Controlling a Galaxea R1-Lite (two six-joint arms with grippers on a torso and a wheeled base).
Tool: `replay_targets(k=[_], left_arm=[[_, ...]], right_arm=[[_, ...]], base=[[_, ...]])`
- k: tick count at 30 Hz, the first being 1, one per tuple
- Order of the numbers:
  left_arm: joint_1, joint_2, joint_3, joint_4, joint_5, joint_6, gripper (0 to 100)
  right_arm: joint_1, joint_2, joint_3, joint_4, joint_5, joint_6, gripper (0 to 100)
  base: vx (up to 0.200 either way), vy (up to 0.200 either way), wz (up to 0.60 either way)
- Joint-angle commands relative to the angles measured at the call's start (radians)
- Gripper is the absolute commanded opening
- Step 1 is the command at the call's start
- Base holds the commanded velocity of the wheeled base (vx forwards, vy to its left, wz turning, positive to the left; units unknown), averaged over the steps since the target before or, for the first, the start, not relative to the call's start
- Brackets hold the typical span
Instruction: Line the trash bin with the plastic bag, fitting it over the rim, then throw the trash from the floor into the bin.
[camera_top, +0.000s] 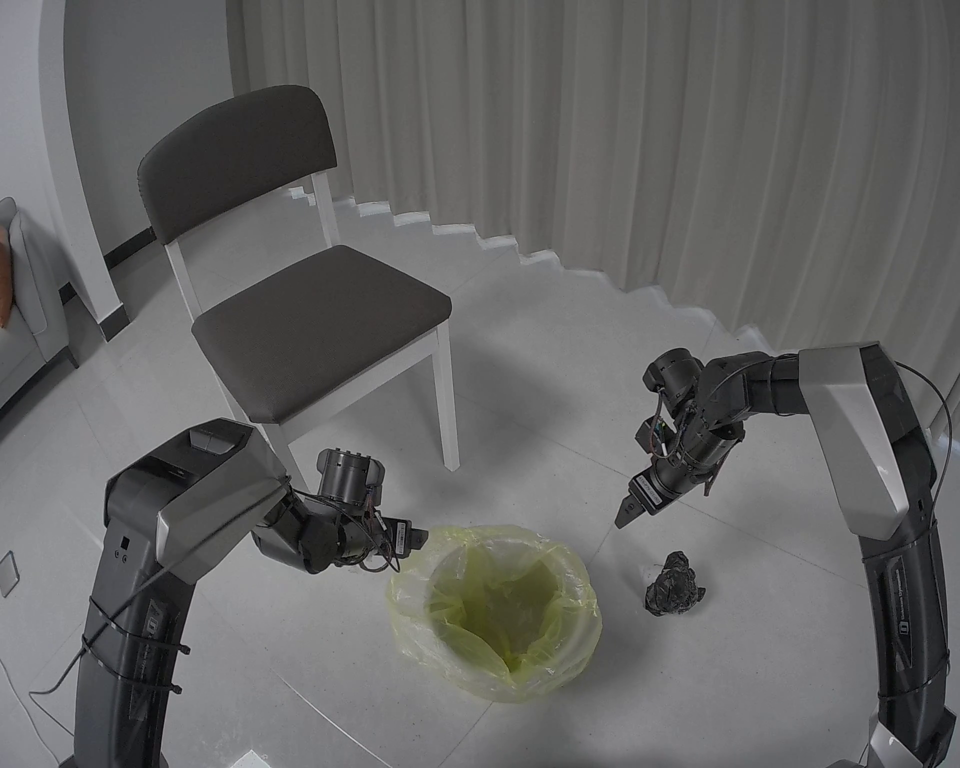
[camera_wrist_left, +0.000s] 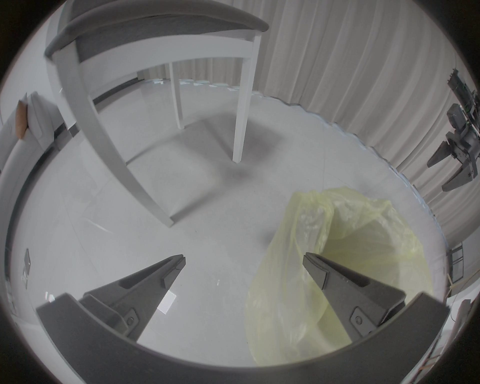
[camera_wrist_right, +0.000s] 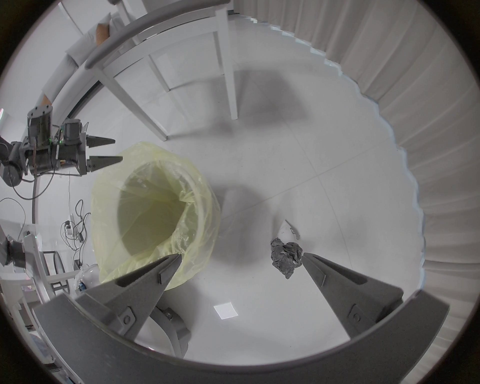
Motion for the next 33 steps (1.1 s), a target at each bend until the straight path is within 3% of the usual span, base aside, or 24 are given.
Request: replay_targets(k=[1, 7, 19, 22, 25, 27, 33], left_arm=[[0.007, 0.029, -0.083, 0.078, -0.010, 0.004, 100], [0.016, 0.046, -0.186, 0.244, -0.099, 0.003, 100], [0.021, 0.129, -0.375, 0.265, -0.096, 0.010, 100], [0.059, 0.130, -0.430, 0.342, -0.127, 0.135, 100], [0.110, 0.126, -0.493, 0.437, -0.240, 0.241, 100], [0.131, 0.132, -0.526, 0.481, -0.312, 0.276, 100], [0.122, 0.170, -0.537, 0.480, -0.352, 0.310, 100]], right_arm=[[-0.019, 0.027, 0.000, -0.003, 0.007, -0.002, 100], [-0.020, 0.062, 0.000, -0.029, 0.006, 0.001, 100], [-0.030, 0.073, 0.000, -0.036, 0.007, 0.008, 100], [-0.028, 0.071, 0.000, -0.037, 0.007, 0.008, 100], [-0.028, 0.064, 0.000, -0.034, 0.007, 0.008, 100], [-0.028, 0.064, 0.000, -0.034, 0.009, 0.008, 100], [-0.027, 0.073, 0.000, -0.036, 0.009, 0.008, 100]], base=[[0.000, 0.000, 0.00], [0.000, 0.000, 0.00], [0.000, 0.000, 0.00], [0.000, 0.000, 0.00], [0.000, 0.000, 0.00], [0.000, 0.000, 0.00], [0.000, 0.000, 0.00]])
